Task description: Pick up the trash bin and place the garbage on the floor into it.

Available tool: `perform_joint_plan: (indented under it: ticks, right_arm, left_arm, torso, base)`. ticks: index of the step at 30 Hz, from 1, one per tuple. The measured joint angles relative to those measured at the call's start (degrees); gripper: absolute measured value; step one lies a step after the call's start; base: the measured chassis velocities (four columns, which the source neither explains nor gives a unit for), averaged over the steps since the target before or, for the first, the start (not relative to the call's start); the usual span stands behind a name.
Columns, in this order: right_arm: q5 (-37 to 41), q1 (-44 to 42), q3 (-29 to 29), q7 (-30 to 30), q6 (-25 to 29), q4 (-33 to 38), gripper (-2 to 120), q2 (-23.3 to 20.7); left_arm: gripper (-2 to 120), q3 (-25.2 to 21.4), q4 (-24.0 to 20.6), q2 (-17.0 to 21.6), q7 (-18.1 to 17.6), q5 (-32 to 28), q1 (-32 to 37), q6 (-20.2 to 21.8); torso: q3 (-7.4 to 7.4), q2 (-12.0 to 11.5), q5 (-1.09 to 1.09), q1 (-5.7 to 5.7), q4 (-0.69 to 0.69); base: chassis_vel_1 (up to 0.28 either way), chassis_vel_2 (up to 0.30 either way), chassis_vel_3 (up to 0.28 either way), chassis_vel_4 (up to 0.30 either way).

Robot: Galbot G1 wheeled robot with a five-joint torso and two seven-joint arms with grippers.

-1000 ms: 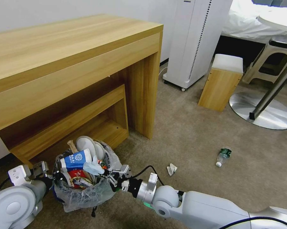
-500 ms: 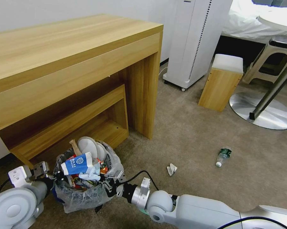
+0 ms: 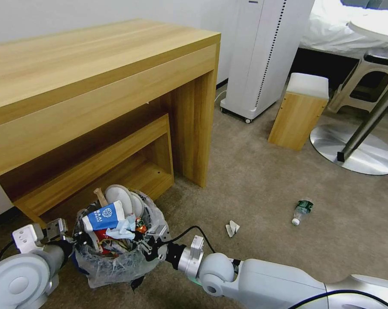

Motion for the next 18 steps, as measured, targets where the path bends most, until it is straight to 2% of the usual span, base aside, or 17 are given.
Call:
perform_joint_plan:
  ticks: [2,4,6,8,10,12,13,16,17,18]
  right_arm:
    - [0.02,0.13,-0.07,-0.02,-0.03,-0.01,32,0.13]
    - [0.45,0.69,-0.36,-0.94,-0.21,-0.07,44,0.72]
    - [0.55,0.75,-0.4,-1.3,-0.22,-0.13,47,0.78]
    - [1.03,0.88,-0.37,-3.87,-0.71,-0.09,58,0.52]
    - [1.03,0.93,-0.37,-3.91,-0.71,-0.08,61,0.53]
    - [1.13,0.98,-0.32,-3.22,-0.72,0.0,74,0.83]
    - [1.13,0.98,-0.32,-3.22,-0.72,0.0,74,0.83]
    - [1.17,0.98,0.46,-3.3,-0.72,0.07,89,0.87]
    - [1.17,0.98,0.46,-3.3,-0.72,0.07,89,0.87]
    - [1.12,0.98,0.64,-2.92,-0.73,0.55,93,0.65]
  left_arm:
    - [0,0.05,0.02,-0.09,0.01,0.05,0.0,0.01]
    - [0,0.23,0.11,-0.41,0.05,0.19,-0.06,0.07]
    - [0,0.25,0.14,-0.41,0.07,0.2,-0.07,0.09]
    - [0,0.26,0.34,-0.4,0.23,0.32,-0.07,0.15]
    - [0,0.25,0.42,-0.39,0.27,0.33,-0.07,0.15]
    - [0,0.25,0.61,-0.39,0.36,0.44,-0.16,0.16]
    - [0,0.25,0.61,-0.39,0.36,0.44,-0.16,0.16]
    - [0,0.29,0.81,-0.4,0.38,0.52,-0.34,0.17]
    - [0,0.29,0.81,-0.4,0.38,0.52,-0.34,0.17]
    - [0,0.29,0.86,-0.31,0.38,0.52,-0.35,0.19]
  torso:
    - [0.0,0.0,0.0,0.0,0.0]
    - [0.0,0.0,0.0,0.0,0.02]
    - [0.0,0.0,0.0,0.0,0.02]
    - [0.0,0.0,-0.01,0.0,0.0]
    - [0.0,0.0,0.0,0.0,0.0]
    - [0.0,0.0,0.0,0.0,0.01]
    - [0.0,0.0,0.0,0.0,0.01]
    - [0.0,0.0,0.0,0.0,0.01]
    - [0.0,0.0,0.0,0.0,0.01]
    - [0.0,0.0,0.0,0.0,0.01]
  base:
    - [0.0,0.0,0.0,0.0]
    - [0.0,0.0,0.0,0.0]
    - [0.0,0.0,0.0,0.0]
    - [0.0,0.0,0.0,0.0]
    - [0.0,0.0,0.0,0.0]
    - [0.0,0.0,0.0,0.0]
    - [0.0,0.0,0.0,0.0]
    - [0.0,0.0,0.0,0.0]
    - [0.0,0.0,0.0,0.0]
    - [0.0,0.0,0.0,0.0]
